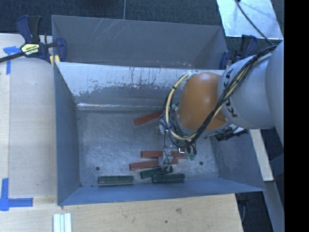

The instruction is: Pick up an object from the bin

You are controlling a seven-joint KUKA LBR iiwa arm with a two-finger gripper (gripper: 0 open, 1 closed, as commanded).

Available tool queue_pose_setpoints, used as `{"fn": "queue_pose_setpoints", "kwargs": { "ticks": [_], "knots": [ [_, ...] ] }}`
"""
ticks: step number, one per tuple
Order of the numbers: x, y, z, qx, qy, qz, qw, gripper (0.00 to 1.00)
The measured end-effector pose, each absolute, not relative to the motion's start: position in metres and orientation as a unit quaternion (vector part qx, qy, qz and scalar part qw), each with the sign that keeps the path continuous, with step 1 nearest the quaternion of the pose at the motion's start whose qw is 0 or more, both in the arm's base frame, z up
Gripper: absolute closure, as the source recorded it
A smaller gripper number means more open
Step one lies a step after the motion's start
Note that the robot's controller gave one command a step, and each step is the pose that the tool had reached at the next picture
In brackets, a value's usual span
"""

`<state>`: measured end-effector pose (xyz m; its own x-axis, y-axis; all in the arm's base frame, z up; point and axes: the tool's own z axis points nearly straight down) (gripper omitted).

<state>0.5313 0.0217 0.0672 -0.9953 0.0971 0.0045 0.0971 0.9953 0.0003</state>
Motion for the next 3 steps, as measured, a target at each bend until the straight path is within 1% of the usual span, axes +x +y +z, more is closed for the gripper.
{"fn": "queue_pose_setpoints", "kwargs": {
  "ticks": [1,2,3],
  "knots": [
    [0.5341,0.023,0.0729,-0.048,-0.999,-0.001,-0.003,1.0],
    [0.5335,0.0221,0.0712,-0.049,-0.999,0.0,-0.002,0.0],
    [0.5338,0.0225,0.0719,-0.049,-0.999,-0.001,-0.003,1.0]
  ]
}}
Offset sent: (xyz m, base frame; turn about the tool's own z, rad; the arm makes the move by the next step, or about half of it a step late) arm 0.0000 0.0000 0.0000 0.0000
